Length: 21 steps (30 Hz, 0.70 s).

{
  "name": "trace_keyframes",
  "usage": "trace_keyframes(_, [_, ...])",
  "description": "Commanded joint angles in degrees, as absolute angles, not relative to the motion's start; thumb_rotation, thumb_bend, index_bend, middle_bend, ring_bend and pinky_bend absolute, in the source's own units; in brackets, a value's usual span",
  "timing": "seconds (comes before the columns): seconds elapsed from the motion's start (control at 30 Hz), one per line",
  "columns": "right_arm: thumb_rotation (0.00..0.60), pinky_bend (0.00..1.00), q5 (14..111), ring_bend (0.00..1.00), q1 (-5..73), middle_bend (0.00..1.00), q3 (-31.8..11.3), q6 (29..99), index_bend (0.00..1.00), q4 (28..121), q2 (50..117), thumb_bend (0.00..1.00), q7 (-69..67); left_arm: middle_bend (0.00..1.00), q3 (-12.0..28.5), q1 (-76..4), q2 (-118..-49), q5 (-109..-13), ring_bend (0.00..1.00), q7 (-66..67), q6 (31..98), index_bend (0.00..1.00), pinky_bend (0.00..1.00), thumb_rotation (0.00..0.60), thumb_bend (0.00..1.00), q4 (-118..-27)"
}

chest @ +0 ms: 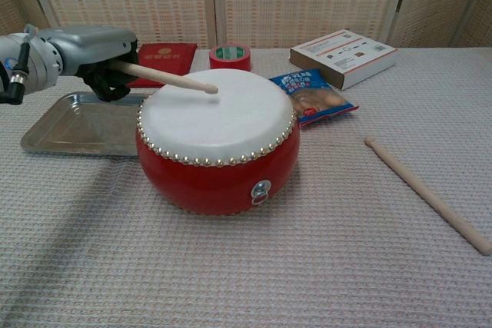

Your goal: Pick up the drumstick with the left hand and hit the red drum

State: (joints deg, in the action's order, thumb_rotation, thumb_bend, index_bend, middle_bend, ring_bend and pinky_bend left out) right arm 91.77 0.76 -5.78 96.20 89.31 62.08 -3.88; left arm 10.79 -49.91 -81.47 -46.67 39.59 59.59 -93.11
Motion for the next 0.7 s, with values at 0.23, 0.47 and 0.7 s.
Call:
trace_keyframes(0.23, [0.6,0.09,91.7,0.0,0.7,0.13,-5.8,96.3,0.05,88.9,62.3,0.09,-4.3,1.0,15.5,-47.9,-80.3,-48.1,1.0,28.4,62.6,1.0,1.0,0.6,0.7,-97.3])
trace_keyframes(0.47, [0.6,0.09,91.5,0.0,0.6,0.13,-5.7,96.3,0.05,88.7,62.4,0.09,-4.4,1.0,11.7,-51.3,-84.0,-47.6,1.0,38.4,61.8,1.0,1.0,0.6,0.7,-89.6])
trace_keyframes(0.7, [0.6,0.09,91.1,0.0,0.6,0.13,-5.7,96.1,0.05,88.5,62.5,0.09,-4.5,1.0,11.4,-52.0,-84.5,-44.7,1.0,42.3,62.6,1.0,1.0,0.6,0.7,-89.4])
